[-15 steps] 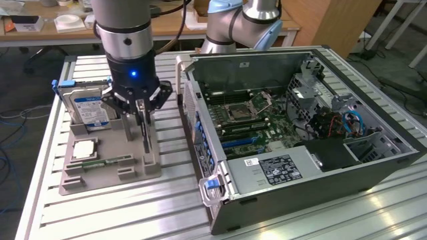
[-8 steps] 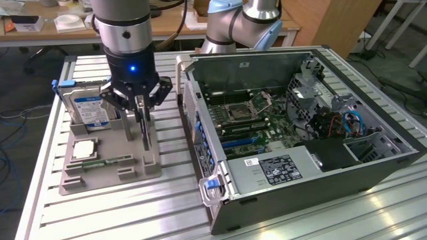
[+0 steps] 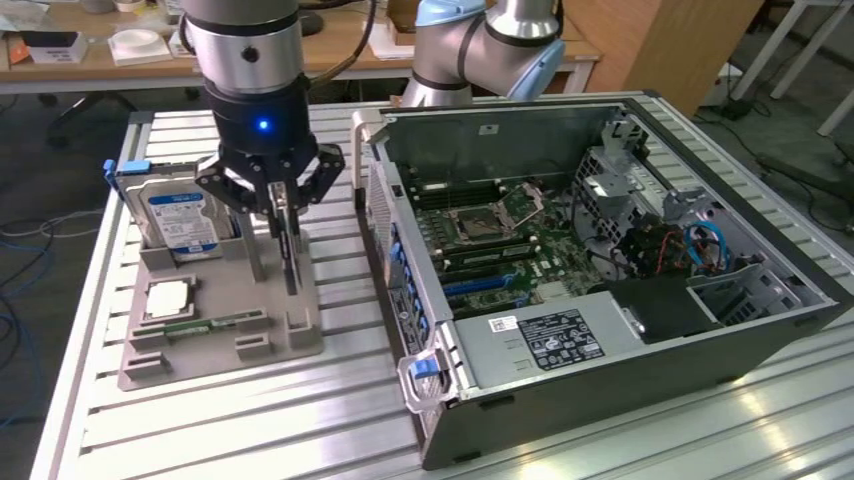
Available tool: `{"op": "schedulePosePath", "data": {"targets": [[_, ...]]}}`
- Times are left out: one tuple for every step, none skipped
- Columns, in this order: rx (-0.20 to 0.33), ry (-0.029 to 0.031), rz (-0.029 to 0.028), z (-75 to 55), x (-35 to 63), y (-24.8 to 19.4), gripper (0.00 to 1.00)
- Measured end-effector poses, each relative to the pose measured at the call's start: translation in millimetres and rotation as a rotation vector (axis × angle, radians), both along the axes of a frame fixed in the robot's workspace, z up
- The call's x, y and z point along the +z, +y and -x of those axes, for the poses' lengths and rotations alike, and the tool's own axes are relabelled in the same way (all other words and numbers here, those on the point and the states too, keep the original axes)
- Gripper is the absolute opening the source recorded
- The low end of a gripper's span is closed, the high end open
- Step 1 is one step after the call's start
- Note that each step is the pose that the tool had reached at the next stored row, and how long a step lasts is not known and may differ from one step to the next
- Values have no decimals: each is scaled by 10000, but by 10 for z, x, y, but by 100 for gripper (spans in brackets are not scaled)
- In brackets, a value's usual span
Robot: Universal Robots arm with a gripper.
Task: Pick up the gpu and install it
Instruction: 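Pick up the gpu and move the gpu toward the slot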
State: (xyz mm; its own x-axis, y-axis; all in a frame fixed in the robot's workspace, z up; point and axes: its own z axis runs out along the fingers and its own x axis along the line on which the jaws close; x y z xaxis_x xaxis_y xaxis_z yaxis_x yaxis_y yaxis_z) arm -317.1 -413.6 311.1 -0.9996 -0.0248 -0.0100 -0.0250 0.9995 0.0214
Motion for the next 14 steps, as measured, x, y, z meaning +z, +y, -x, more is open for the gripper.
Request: {"op": "schedulePosePath", "data": {"targets": [[0,0,0,0,17,0,26],[0,0,0,0,32,0,26],[0,0,0,0,47,0,26],[0,0,0,0,67,0,26],[0,0,0,0,86,0,26],[0,1,1,0,103,0,26],[0,1,0,0,118,0,26],[0,0,0,0,132,0,26],[0,0,0,0,148,0,26],[1,0,1,0,165,0,26],[0,0,0,0,182,0,26],[0,0,0,0,197,0,26],[0,1,1,0,213,0,26],[0,0,0,0,227,0,26]]}}
